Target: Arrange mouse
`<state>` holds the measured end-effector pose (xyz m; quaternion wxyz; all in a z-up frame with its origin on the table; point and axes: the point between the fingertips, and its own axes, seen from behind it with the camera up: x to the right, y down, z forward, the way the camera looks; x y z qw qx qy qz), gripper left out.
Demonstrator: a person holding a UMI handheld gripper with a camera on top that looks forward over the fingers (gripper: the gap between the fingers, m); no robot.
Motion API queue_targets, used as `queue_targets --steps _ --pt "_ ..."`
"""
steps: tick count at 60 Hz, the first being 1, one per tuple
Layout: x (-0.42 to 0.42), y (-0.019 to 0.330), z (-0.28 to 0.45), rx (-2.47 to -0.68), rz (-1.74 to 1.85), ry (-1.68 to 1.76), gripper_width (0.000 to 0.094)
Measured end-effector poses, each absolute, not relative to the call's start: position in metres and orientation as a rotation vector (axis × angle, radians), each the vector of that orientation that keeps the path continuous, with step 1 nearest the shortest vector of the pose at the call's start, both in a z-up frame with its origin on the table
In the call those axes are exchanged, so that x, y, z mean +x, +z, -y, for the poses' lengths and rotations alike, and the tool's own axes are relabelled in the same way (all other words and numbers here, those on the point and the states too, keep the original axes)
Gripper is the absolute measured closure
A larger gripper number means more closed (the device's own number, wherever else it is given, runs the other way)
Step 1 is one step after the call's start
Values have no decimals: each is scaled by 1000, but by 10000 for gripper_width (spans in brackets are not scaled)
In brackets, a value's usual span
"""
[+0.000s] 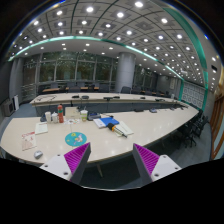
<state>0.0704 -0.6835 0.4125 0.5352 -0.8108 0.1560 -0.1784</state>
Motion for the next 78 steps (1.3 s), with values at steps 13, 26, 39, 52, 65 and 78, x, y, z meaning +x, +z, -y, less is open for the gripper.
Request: queue_targets --steps 13,26,39,52,65,78 --pt "44 360 671 -1978 -368 -377 81" --pt "-26 272 643 -2066 -314 -290 80" --pt "-160 169 579 -2130 -213 -101 83" --pt "-300 86 488 -2157 -122 50 85" --pt "-377 28 400 -2192 -69 88 84" --pt "-401 -9 334 -2236 -68 68 86"
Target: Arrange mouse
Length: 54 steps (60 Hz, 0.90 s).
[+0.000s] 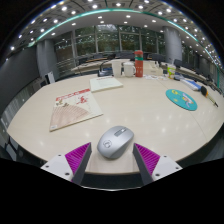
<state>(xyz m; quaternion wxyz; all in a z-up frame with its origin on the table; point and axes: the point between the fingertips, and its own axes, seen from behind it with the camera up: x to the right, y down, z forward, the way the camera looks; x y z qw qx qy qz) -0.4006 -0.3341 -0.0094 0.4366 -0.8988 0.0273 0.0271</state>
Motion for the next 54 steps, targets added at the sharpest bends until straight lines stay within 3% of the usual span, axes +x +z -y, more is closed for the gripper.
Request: queue_targets --steps 14,20,25,41,48,54 --pt "-404 -11 284 -2232 -90 32 124" --pt "-401 -13 277 -2233 -50 -32 232" --pt "-401 -15 273 -2220 -24 -55 442" --pt "-402 -11 273 -2259 14 -38 564" --pt "-409 22 269 -2221 40 29 574" --pt "-400 86 254 -2131 20 86 573"
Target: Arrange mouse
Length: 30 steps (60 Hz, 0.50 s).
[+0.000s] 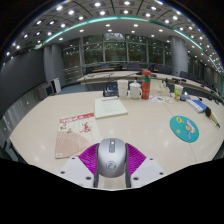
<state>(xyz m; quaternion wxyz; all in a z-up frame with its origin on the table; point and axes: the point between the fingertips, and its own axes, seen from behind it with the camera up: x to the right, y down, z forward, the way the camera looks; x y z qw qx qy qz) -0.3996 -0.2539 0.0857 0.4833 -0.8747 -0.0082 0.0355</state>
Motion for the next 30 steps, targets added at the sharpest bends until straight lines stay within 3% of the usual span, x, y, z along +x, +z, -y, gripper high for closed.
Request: queue_targets --steps 10,16,22,30 --pt "-321 206 214 -1940 -17 127 574" --pt "-243 247 176 -1870 -50 104 577" --pt "-157 234 136 -1884 -88 68 578" --pt "-72 165 99 -1960 -103 34 578"
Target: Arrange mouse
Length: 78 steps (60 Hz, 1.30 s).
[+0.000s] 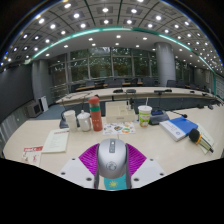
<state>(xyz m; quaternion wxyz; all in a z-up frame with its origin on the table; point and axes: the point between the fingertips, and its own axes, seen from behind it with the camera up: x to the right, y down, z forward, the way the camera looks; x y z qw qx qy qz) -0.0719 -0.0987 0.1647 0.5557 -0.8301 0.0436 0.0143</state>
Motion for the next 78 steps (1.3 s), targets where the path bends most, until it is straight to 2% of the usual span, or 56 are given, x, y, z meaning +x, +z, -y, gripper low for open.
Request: queue_targets --steps 8,15,22,25,27,29,33,34,46,60,69,78 --pt "-19 77 87 -2078 -99 -10 576" --pt "3 25 87 -2147 -98 -18 567" --pt "6 -6 91 -2203 -78 6 486" --pt "5 -8 93 -2204 -58 6 449" --pt "6 -9 95 -2209 -46 -8 407" --pt "8 -9 99 -2224 -42 -25 322" --pt "3 0 107 -2227 -42 -25 78" --pt "3 4 110 -2227 -47 -27 64" --pt "-5 73 173 -2182 -64 -90 76" --pt "-32 155 295 -2122 -105 -135 77" --pt "-47 184 371 -2096 -106 -182 78" --pt "-61 199 428 -2085 -112 -199 79"
